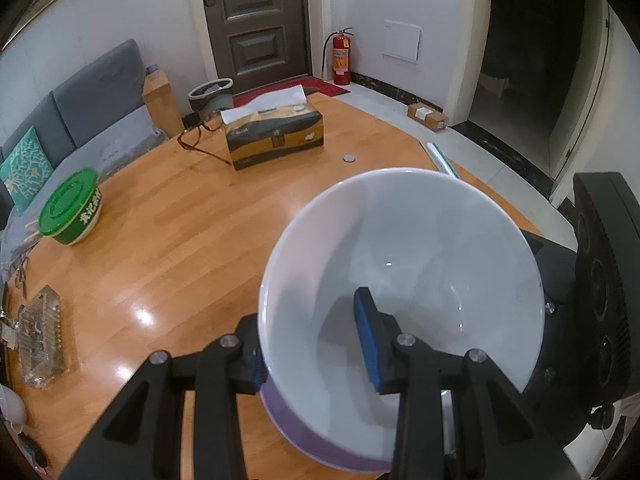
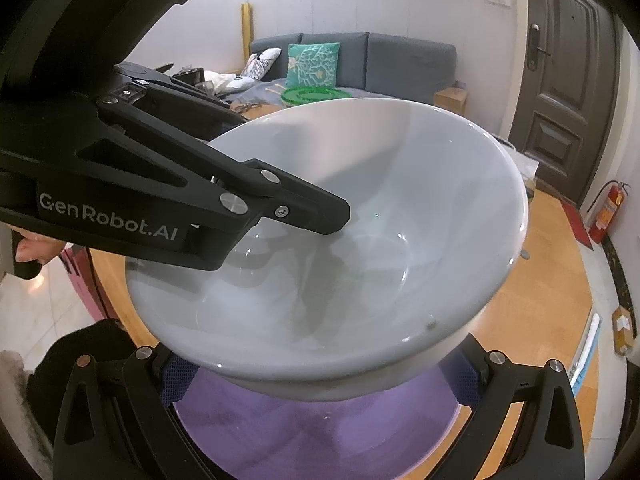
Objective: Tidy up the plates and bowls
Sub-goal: 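Carry the bowl stack with the left tool and lower it onto the purple plate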
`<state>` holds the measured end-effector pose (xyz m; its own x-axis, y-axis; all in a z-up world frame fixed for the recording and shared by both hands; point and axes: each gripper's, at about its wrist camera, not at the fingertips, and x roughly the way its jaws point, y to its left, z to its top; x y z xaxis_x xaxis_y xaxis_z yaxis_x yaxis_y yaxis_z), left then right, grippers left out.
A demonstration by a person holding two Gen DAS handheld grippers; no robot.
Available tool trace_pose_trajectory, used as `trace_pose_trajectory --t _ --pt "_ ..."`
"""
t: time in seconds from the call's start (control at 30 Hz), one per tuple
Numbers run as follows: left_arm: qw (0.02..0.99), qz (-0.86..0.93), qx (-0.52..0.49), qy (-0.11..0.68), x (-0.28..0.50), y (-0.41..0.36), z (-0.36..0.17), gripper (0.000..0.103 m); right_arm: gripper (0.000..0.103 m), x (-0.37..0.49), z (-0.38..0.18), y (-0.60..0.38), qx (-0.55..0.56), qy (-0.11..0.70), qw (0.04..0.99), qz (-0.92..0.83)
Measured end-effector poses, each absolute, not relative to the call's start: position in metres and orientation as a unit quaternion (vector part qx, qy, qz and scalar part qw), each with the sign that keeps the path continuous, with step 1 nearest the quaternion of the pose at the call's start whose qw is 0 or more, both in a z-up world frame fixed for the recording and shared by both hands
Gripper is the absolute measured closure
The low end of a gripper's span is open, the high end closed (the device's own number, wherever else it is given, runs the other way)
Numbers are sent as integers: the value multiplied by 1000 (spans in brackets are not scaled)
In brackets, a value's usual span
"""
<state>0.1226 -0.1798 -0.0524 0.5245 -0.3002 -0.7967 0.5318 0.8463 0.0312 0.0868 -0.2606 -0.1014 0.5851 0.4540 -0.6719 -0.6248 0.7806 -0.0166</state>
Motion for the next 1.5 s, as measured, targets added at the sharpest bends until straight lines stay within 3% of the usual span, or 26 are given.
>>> trace_pose_trajectory --t 1.5 --pt "838 -260 114 465 131 -188 -87 68 4 132 -134 -221 -113 387 866 297"
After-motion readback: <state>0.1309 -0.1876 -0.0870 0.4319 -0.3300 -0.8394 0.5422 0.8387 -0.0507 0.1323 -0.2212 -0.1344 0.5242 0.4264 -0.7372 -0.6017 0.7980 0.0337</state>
